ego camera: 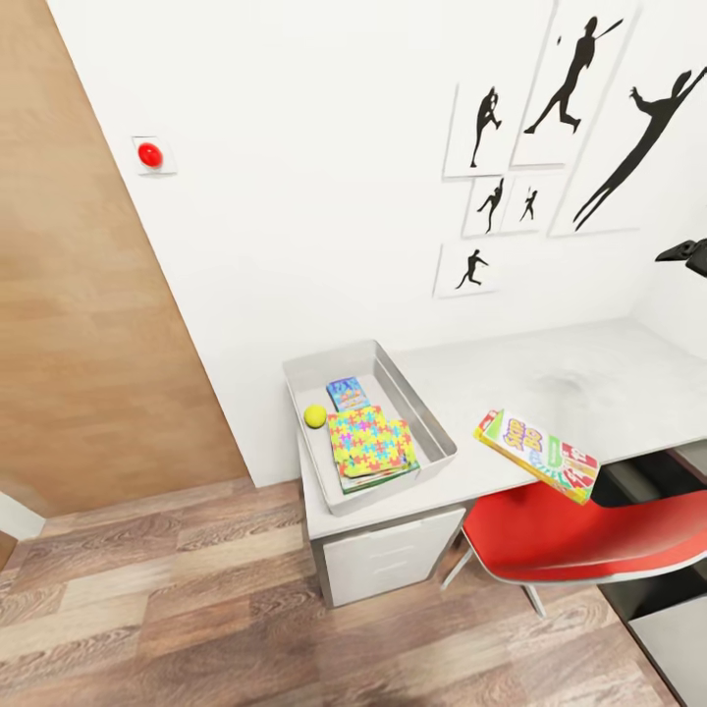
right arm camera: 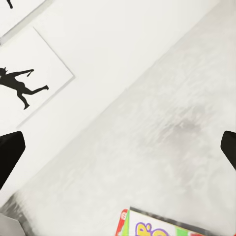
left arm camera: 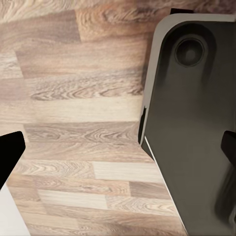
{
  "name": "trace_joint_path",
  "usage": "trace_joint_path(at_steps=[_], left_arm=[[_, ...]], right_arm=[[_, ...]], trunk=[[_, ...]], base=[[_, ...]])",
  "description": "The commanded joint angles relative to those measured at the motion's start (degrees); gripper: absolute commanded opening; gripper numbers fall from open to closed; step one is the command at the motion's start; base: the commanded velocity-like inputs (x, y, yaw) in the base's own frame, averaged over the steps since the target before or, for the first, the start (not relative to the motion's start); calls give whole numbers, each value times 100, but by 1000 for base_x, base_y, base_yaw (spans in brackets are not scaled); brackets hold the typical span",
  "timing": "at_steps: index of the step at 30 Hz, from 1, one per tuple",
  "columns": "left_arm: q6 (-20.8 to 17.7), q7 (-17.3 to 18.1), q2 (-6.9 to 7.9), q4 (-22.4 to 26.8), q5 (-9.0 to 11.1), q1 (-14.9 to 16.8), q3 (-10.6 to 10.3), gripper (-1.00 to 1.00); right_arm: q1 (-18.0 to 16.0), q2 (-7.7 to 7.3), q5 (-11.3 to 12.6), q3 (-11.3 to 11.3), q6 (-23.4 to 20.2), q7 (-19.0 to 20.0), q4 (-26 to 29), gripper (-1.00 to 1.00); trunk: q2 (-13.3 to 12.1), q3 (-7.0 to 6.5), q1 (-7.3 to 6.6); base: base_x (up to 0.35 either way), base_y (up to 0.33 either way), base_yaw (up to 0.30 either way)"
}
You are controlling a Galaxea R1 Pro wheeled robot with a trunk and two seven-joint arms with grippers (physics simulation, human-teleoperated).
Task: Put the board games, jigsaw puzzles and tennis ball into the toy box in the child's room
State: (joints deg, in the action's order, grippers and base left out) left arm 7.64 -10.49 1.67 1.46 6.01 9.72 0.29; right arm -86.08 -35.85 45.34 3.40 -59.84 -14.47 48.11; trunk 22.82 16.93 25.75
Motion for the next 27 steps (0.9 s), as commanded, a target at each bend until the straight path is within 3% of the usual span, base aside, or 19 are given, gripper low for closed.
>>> trace_joint_path(at_steps=[1, 19, 27], left_arm=[[26, 3, -2, -5, 60, 4, 1, 100], [-20, 0, 1, 37, 81, 18, 55, 100], [-57, -11, 81, 91, 92, 299, 52, 100]], right_arm=[[11, 0, 61, 3, -16, -56, 3, 100], [494, 15, 60, 2, -16, -56, 112, 100], [1114, 9, 76, 14, -16, -56, 559, 100]], trunk=[[10, 0, 3], [10, -172, 3], [10, -248, 3]], base=[[0, 0, 0], [0, 0, 0], [0, 0, 0]])
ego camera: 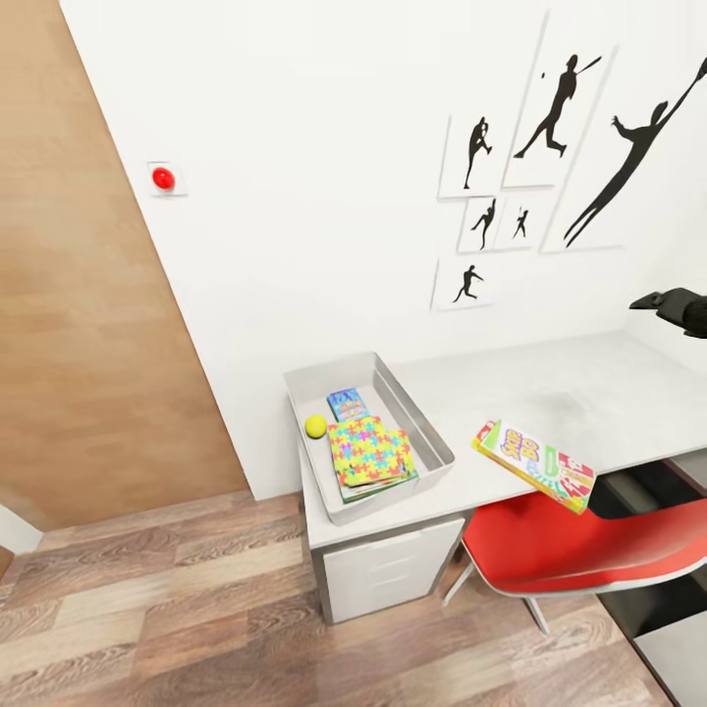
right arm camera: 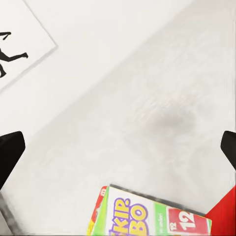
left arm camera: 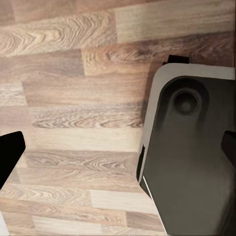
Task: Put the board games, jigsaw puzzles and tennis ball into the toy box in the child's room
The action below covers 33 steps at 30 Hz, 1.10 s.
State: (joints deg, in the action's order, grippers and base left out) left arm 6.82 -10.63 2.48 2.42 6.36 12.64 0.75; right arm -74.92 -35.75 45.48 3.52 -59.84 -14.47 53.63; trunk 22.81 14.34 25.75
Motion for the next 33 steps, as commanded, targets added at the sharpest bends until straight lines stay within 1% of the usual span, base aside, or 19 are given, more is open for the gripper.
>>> trace_joint_path(at_steps=[1, 4, 6, 9, 12, 16, 18, 23, 26, 29, 33], left_arm=[[11, 2, 7, 0, 58, 44, 6, 100], [-62, 1, 24, 21, 58, 145, 5, 100], [-126, 0, 36, 39, 58, 206, 5, 100], [-217, 0, 48, 61, 58, 292, 6, 100], [-277, 0, 54, 76, 59, 346, 9, 100], [-313, 1, 57, 85, 57, 381, 11, 100], [-323, 2, 55, 88, 57, 390, 15, 100], [-334, 6, 60, 96, 55, 407, 14, 100], [-336, 9, 64, 116, 55, 418, 9, 100], [-338, 10, 68, 137, 56, 425, 7, 100], [-338, 14, 81, 152, 57, 429, 10, 100]], right_arm=[[73, -3, 80, 1, -16, -56, 68, 100], [336, -7, 192, 0, -16, -56, 285, 100], [540, -8, 320, 0, -16, -56, 458, 100], [867, -13, 583, 0, -16, -56, 760, 100], [1211, -19, 926, 6, -16, -56, 1103, 100], [1689, -59, 1534, 21, -16, -56, 1579, 100], [1918, -75, 1912, 34, -16, -56, 1801, 100], [2405, -107, 2951, 52, -16, -56, 2397, 100], [2700, -123, 3475, 52, -16, -60, 2784, 100], [3031, -123, 3858, 57, -16, -62, 3110, 100], [3438, -113, 4151, 96, -16, -60, 3389, 100]], trunk=[[10, 1, 3], [10, -28, 3], [10, -47, 3], [10, -75, 3], [10, -104, 3], [10, -142, 3], [10, -161, 3], [10, -209, 3], [10, -238, 3], [10, -266, 3], [10, -305, 3]], base=[[0, 0, 0], [0, 0, 0], [0, 0, 0], [0, 0, 0], [0, 0, 0], [0, 0, 0], [0, 0, 0], [0, 0, 0], [0, 0, 0], [0, 0, 0], [0, 0, 0]])
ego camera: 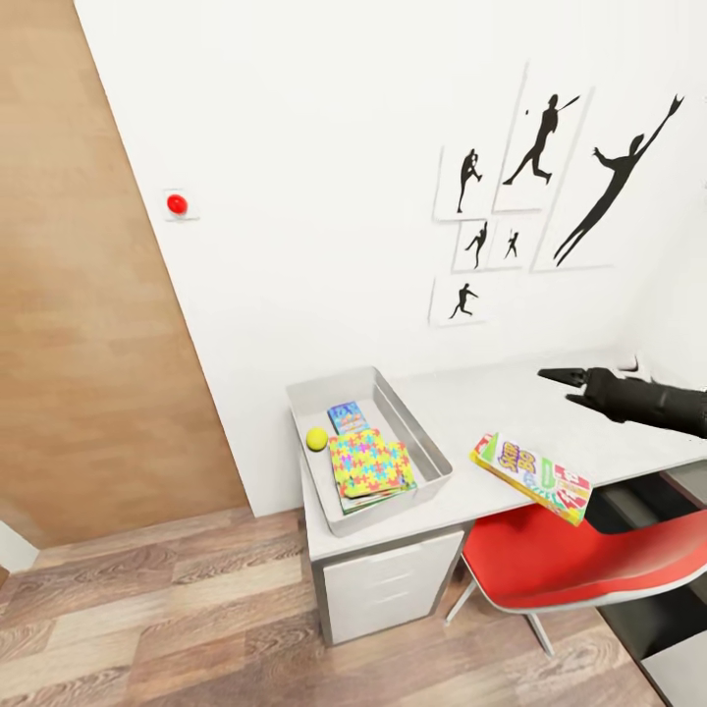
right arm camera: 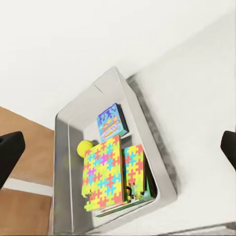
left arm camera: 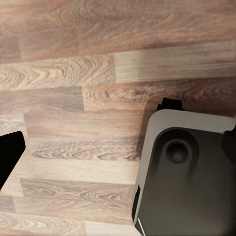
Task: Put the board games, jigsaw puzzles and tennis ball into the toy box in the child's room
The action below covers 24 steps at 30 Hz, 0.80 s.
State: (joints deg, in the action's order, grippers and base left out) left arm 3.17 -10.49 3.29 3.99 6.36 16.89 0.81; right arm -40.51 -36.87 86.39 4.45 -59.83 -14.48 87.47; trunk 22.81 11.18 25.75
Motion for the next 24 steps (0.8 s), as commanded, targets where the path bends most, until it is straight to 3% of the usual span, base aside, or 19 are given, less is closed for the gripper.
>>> trace_joint_path(at_steps=[1, 5, 17, 24], left_arm=[[26, 1, 5, -1, 57, 6, 4, 100], [27, -1, 9, 2, 58, 7, 3, 100], [27, 6, 13, 19, 58, 21, 11, 100], [26, 4, 13, 76, 58, 38, 14, 100]], right_arm=[[155, 1, 156, 47, -17, -58, 109, 100], [352, 7, 314, 133, -17, -52, 209, 100], [1194, 1, 1559, 323, -17, -51, 315, 100], [1659, 29, 1834, 345, -17, -26, 317, 100]], trunk=[[11, 1, 4], [11, -37, 4], [11, -152, 4], [11, -218, 4]], base=[[0, 0, 0], [0, 0, 0], [0, 0, 0], [0, 0, 0]])
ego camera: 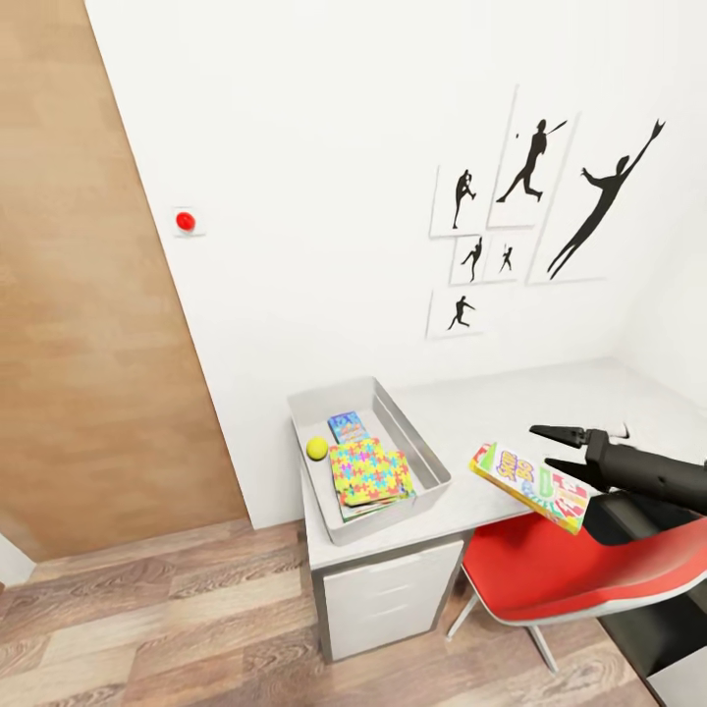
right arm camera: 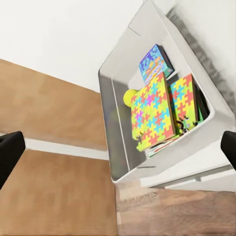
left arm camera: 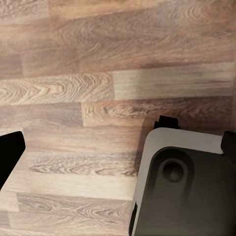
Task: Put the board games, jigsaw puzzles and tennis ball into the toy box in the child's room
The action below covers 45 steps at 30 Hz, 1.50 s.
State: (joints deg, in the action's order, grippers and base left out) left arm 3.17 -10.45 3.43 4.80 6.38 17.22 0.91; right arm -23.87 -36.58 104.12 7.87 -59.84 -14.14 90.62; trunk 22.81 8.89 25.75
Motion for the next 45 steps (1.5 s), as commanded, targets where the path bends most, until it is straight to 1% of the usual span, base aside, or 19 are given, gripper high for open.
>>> trace_joint_path(at_steps=[1, 5, 13, 16, 21, 25, 29, 33, 34, 38, 40, 42, 45], left_arm=[[26, 0, -1, 0, 57, 6, 5, 100], [26, -1, -1, 11, 57, 7, 5, 100], [26, -1, -2, 19, 57, 13, 5, 100], [26, -4, -3, 20, 57, 15, 5, 100], [26, -10, -7, 21, 57, 17, 10, 100], [26, -20, -12, 21, 54, 18, 13, 100], [26, -34, -14, 21, 56, 18, 13, 100], [26, -46, -12, 23, 55, 18, 14, 100], [26, -46, -12, 23, 55, 18, 14, 100], [26, -54, -11, 23, 56, 18, 14, 100], [26, -57, -10, 23, 55, 18, 14, 100], [26, -59, -10, 22, 54, 18, 14, 100], [26, -61, -10, 23, 54, 20, 14, 100]], right_arm=[[61, 3, 76, 4, -16, -36, 2, 100], [248, 20, 105, -5, -16, 98, 1, 100], [819, 65, 126, -34, -16, 721, 3, 100], [1056, 72, 122, -41, -16, 890, 6, 100], [1407, 80, 107, -65, -16, 1013, 8, 100], [1603, 85, 76, -177, -16, 1051, 8, 100], [1715, 88, 57, -401, -16, 1066, 9, 100], [1776, 89, 27, -703, -16, 1066, 9, 100], [1776, 89, 27, -703, -16, 1066, 9, 100], [1802, 89, -79, -1030, -16, 1054, 9, 100], [1807, 94, -197, -1213, -16, 1049, 9, 100], [1810, 112, -373, -1405, -16, 1044, 9, 100], [1813, 198, -747, -1686, -16, 1040, 9, 100]], trunk=[[11, 2, 4], [11, -36, 4], [11, -113, 4], [11, -142, 4], [11, -189, 4], [11, -227, 4], [11, -266, 4], [11, -304, 4], [11, -313, 4], [11, -352, 4], [11, -371, 4], [11, -390, 4], [11, -418, 4]], base=[[0, 0, 0], [0, 0, 0], [0, 0, 0], [0, 0, 0], [0, 0, 0], [0, 0, 0], [0, 0, 0], [0, 0, 0], [0, 0, 0], [0, 0, 0], [0, 0, 0], [0, 0, 0], [0, 0, 0]])
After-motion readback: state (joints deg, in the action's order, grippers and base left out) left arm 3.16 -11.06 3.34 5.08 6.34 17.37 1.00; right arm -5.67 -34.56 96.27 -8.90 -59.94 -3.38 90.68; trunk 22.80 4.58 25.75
